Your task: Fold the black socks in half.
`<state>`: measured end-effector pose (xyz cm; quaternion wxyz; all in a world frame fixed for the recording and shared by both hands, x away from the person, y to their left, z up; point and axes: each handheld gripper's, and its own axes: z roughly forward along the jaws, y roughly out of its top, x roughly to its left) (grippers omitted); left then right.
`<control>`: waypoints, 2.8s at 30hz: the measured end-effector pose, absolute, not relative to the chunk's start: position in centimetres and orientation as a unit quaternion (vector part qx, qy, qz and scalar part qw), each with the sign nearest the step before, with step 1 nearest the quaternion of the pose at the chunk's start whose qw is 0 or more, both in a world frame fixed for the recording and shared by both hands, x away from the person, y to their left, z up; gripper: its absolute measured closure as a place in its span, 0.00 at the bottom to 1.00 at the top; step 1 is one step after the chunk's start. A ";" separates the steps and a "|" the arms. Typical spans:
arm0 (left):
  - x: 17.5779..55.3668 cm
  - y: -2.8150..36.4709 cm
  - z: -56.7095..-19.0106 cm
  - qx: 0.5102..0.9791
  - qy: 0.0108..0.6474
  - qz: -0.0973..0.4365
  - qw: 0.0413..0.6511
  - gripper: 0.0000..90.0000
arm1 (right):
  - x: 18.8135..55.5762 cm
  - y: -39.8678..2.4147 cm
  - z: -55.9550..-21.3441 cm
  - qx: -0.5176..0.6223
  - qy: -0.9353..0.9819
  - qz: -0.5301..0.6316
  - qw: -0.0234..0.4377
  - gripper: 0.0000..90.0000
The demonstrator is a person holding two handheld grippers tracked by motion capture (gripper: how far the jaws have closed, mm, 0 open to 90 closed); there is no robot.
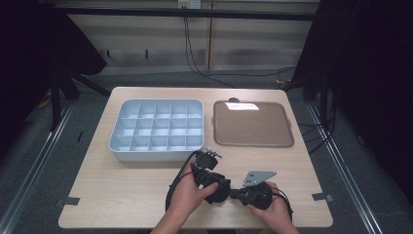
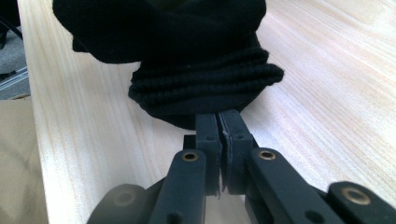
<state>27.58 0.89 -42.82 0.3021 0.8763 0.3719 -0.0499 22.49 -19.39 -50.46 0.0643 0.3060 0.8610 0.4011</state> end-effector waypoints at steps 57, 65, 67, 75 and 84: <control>28.9 2.4 -46.6 0.862 0.418 -0.060 0.282 0.44 | 22.5 -19.3 -50.5 0.305 0.861 0.401 0.065 0.98; 28.7 2.1 -47.0 0.863 0.418 -0.051 0.279 0.42 | 22.5 -19.2 -50.5 0.305 0.861 0.402 0.065 0.98; 28.7 2.0 -47.0 0.864 0.418 -0.050 0.275 0.42 | 22.5 -19.2 -50.5 0.305 0.861 0.403 0.064 0.98; 28.5 1.7 -47.4 0.862 0.428 -0.050 0.268 0.42 | 22.5 -19.2 -50.5 0.303 0.861 0.402 0.066 0.98; 28.4 1.5 -47.6 0.859 0.432 -0.055 0.269 0.47 | 22.5 -19.2 -50.5 0.303 0.862 0.401 0.069 0.98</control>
